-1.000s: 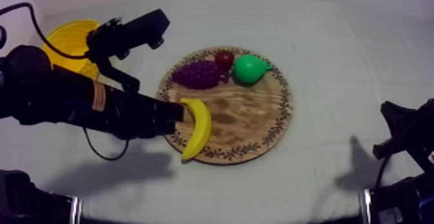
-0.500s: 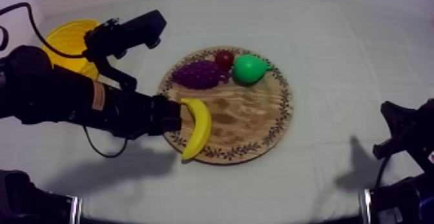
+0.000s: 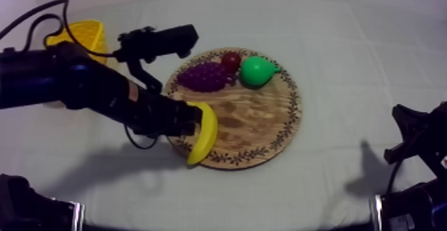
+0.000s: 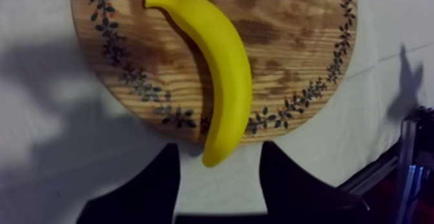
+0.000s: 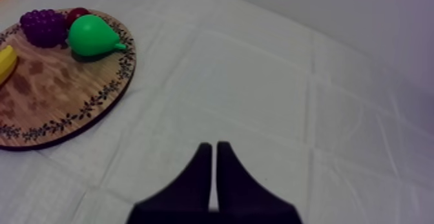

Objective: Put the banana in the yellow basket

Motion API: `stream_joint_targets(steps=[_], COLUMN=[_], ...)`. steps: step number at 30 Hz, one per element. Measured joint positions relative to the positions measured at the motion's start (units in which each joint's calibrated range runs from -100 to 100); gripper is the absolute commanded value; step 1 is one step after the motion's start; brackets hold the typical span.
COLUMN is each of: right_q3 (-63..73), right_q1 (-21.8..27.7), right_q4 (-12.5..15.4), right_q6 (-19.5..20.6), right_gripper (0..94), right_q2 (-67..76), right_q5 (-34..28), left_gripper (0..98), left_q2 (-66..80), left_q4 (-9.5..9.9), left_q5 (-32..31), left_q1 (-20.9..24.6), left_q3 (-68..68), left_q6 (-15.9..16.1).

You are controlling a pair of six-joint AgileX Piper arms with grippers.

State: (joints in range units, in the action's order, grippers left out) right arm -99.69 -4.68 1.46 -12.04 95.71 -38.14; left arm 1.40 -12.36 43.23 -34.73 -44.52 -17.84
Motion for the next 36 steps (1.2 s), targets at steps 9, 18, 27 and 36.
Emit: stream_joint_targets(steps=[9, 18, 27, 36], right_q3=[0.0, 0.0, 0.0, 0.0], right_q1=[0.0, 0.0, 0.0, 0.0], right_q4=[0.0, 0.0, 0.0, 0.0], right_q6=[-0.1, -0.1, -0.1, -0.1], right_gripper=[0.5, 0.5, 0.5, 0.5], right_q2=[0.0, 0.0, 0.0, 0.0], right_q5=[0.0, 0.0, 0.0, 0.0], left_gripper=[47.3, 44.6, 41.2, 25.9], left_q2=[-9.6, -16.6, -22.8, -24.2], left_q4=[-2.76, -4.20, -5.09, -1.35], left_q5=[0.9, 2.6, 4.7, 6.4], left_q1=[-1.3, -2.4, -2.1, -3.0], left_q3=[5.9, 10.9, 14.8, 19.7], left_q6=[3.8, 4.1, 4.9, 2.0])
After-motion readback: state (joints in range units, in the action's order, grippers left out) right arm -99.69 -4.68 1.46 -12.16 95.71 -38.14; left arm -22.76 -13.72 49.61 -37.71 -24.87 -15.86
